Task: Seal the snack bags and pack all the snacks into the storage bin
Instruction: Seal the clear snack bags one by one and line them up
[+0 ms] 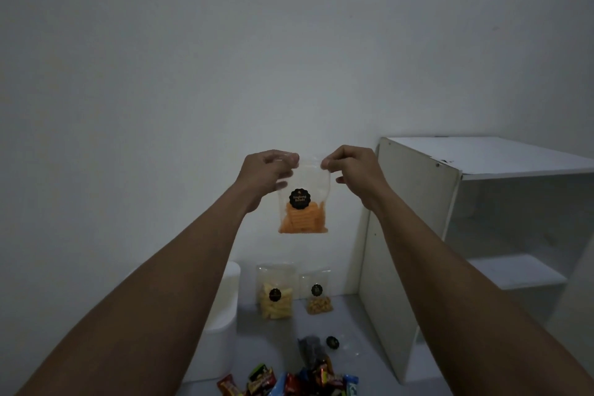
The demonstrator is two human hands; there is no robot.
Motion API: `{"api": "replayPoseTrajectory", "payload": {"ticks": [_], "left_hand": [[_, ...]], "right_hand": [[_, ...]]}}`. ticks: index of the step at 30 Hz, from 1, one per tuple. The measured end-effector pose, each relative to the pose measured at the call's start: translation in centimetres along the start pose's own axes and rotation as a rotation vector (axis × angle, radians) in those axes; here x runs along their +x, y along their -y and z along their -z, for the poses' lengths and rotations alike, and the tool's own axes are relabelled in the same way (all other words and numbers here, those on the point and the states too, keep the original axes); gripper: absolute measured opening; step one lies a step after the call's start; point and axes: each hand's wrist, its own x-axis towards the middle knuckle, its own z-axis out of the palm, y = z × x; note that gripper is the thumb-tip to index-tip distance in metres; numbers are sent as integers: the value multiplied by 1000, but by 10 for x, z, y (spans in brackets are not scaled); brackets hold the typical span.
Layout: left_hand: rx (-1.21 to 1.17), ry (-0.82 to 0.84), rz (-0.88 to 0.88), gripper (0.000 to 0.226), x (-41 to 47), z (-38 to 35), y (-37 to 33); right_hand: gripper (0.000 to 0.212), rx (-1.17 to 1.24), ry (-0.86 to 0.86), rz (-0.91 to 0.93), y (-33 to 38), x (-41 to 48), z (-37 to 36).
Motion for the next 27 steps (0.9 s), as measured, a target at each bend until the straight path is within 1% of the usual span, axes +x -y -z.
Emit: {"api": "replayPoseTrajectory", "payload": {"ticks": [2, 4, 7, 9, 12, 15, 20, 24, 27], "left_hand": [[48, 26, 23, 10, 0, -2, -1], [104, 17, -6, 6, 1, -2, -3], [194, -7, -64, 7, 5, -1, -5], [213, -5, -87, 8, 6, -3, -4], [142, 1, -116, 8, 4, -5, -2], [-10, -1, -67, 15, 4, -1, 0], [68, -84, -125, 19, 7, 4, 1], [58, -8, -138, 17, 5, 2, 1], [-37, 21, -80, 23, 4, 5, 2]], "right_hand": [[5, -31, 29, 1, -2, 1, 0], [8, -30, 67, 0, -3, 2, -1], [9, -52, 127, 14, -2, 1, -3], [8, -95, 135, 50, 0, 2, -6], [10, -154, 102, 97, 4, 4, -7], [12, -139, 90, 109, 4, 6, -6], [10, -128, 143, 96, 4, 6, -6], [16, -208, 150, 132, 6, 8, -12], [15, -197, 113, 127, 6, 11, -9]]}}
